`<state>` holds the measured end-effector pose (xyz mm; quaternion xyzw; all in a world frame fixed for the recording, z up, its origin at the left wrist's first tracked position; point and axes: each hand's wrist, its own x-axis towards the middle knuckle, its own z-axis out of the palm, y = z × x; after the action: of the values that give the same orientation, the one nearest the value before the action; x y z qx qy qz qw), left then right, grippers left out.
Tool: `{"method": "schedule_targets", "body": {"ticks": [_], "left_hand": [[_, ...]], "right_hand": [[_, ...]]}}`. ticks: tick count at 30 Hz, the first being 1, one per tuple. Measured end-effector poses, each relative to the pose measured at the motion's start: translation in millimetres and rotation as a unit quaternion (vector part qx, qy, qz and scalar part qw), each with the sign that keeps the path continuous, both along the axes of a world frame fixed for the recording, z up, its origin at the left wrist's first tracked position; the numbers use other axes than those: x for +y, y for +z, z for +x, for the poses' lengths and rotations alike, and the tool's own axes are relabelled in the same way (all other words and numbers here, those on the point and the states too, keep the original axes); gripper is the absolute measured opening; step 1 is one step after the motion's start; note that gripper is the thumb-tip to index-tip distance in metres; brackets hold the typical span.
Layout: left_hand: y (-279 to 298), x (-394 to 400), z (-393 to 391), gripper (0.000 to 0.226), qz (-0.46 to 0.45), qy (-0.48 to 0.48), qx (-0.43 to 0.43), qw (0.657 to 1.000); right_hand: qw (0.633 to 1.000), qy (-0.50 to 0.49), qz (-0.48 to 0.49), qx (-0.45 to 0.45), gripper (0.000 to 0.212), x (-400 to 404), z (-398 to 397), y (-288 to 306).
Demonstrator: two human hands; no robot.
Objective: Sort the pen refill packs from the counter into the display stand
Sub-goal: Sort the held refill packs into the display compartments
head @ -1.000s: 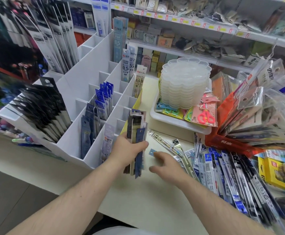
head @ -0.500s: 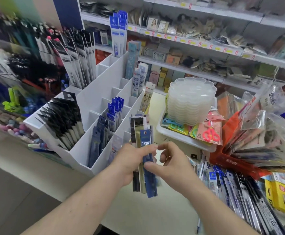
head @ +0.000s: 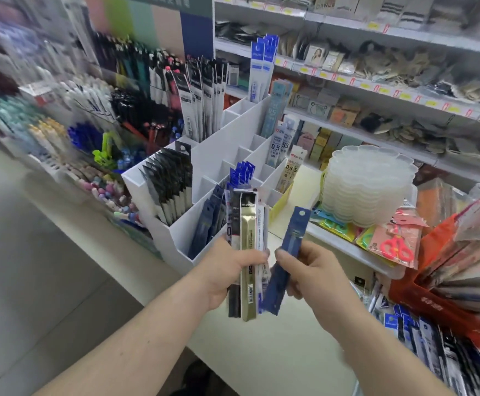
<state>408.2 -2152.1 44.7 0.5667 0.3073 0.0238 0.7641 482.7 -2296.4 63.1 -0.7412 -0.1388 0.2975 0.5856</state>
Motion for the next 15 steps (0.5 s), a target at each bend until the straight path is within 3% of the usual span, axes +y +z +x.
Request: {"method": "schedule_targets", "body": {"ticks": [3, 7, 11, 15], "left_hand": [[-1, 5, -17, 0.037, 0.035, 0.061, 0.009, 0.997], [0, 10, -44, 0.026, 0.084, 0.115, 0.017, 0.99], [-1, 11, -68, 0.026, 0.096, 0.191, 0.028, 0.976], [1, 11, -79, 0.029, 0.112, 0.209, 0.028, 0.971]], "right_hand": [[0.997, -0.058, 0.044, 0.024, 0.027, 7, 9, 3], [0.991, -0.087, 0.075, -0.071, 0.026, 24, 15, 7], [0.981, -0.063, 0.101, -0.153, 0.007, 51, 11, 11], [0.979, -0.016, 0.081, -0.184, 0.017, 80, 5, -6]]}}
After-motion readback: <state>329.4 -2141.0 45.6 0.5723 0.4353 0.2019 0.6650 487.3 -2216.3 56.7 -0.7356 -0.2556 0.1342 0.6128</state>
